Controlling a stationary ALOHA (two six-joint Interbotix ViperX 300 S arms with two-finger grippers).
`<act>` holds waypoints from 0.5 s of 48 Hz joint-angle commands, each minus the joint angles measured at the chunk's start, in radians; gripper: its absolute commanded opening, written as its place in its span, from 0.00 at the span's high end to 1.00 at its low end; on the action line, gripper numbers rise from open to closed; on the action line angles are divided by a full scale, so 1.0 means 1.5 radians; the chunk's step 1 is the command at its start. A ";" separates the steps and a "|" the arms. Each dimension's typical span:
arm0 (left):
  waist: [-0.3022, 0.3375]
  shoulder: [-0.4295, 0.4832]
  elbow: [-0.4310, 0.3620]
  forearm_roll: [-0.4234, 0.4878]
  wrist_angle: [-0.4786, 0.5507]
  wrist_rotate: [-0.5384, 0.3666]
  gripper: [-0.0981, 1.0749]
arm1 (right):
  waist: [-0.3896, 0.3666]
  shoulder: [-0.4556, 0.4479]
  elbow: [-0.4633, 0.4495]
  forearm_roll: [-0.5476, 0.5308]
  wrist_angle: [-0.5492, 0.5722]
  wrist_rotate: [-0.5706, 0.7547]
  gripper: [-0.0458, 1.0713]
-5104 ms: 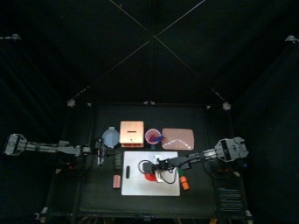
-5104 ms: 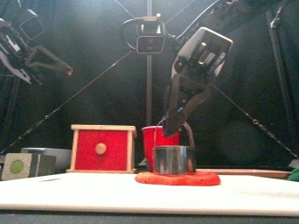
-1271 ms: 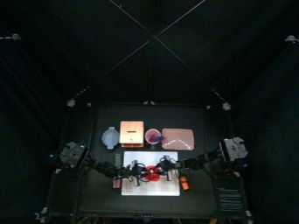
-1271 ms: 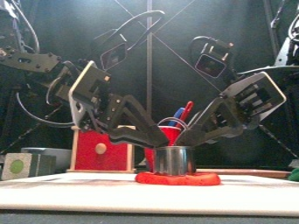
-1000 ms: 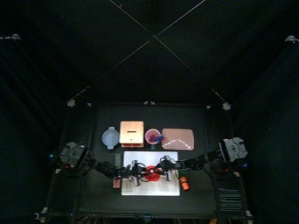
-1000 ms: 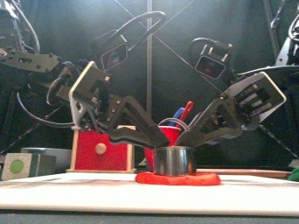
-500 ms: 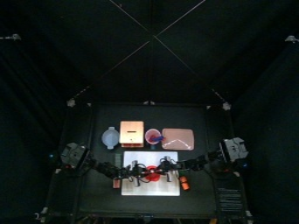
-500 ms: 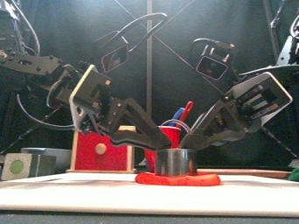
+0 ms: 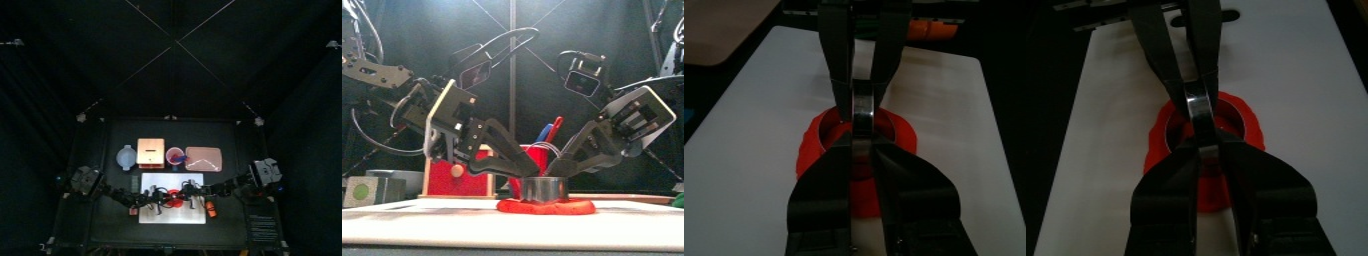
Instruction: Cut dough with cookie cutter and remove excess
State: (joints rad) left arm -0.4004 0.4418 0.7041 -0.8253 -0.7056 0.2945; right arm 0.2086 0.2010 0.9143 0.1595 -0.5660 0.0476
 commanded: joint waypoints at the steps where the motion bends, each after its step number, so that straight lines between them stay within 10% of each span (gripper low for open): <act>1: -0.002 0.047 0.017 -0.020 0.061 -0.008 0.53 | 0.007 0.035 0.000 0.007 0.012 0.003 0.47; 24: 0.011 -0.082 0.039 0.034 0.061 0.034 0.53 | 0.006 -0.074 -0.010 -0.008 0.125 -0.001 0.47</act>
State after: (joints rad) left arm -0.3820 0.3543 0.7179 -0.7900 -0.6473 0.3375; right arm 0.2086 0.1273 0.8974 0.1549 -0.4403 0.0399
